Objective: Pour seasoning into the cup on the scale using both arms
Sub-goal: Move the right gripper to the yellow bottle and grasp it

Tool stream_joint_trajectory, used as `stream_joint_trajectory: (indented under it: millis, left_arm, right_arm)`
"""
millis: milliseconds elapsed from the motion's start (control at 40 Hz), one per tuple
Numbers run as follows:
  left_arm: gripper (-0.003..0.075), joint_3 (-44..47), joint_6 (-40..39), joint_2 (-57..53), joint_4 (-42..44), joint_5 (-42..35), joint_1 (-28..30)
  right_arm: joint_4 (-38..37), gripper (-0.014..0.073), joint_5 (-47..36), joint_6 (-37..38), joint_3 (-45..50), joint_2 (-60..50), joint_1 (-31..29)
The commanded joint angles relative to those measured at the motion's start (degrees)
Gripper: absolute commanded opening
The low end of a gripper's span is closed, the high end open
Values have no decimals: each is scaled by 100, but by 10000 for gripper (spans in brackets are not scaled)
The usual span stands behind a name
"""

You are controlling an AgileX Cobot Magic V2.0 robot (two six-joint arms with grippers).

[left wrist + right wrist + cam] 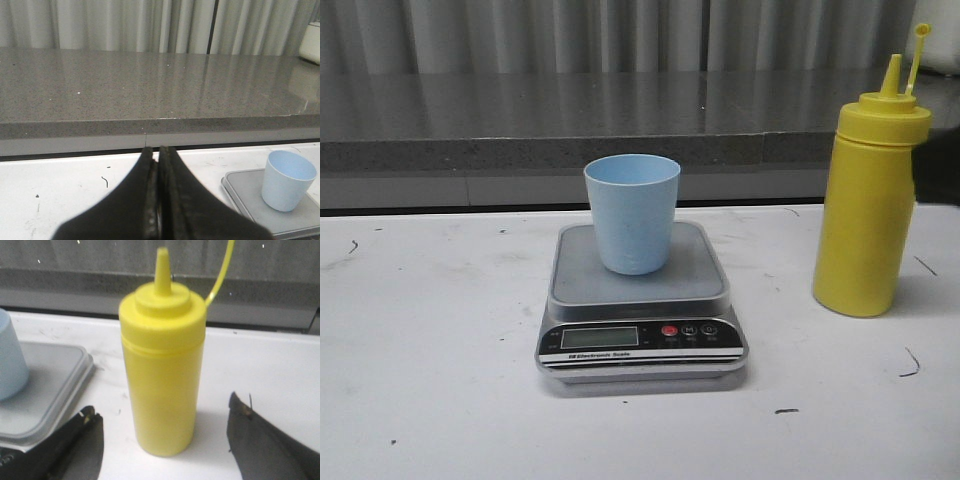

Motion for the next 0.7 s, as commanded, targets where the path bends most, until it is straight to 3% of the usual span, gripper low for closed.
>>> stream_joint_trajectory:
  millis: [0,225,500,676]
  left_arm:
    - [-20,-147,-44,61,-26,-489,9]
    - [-20,-147,-44,61,-26,-489,9]
    - [-20,-147,-44,61,-26,-489,9]
    - [-20,-147,-44,61,-26,-489,9]
  right_arm:
    - [-1,556,-1104,252,5,430,-10]
    - [-138,657,-2224,682,4,1635,-10]
    - [-267,650,-3557,782,-64,2710,-10]
    - [-267,650,-3694,788,-358,3164,-10]
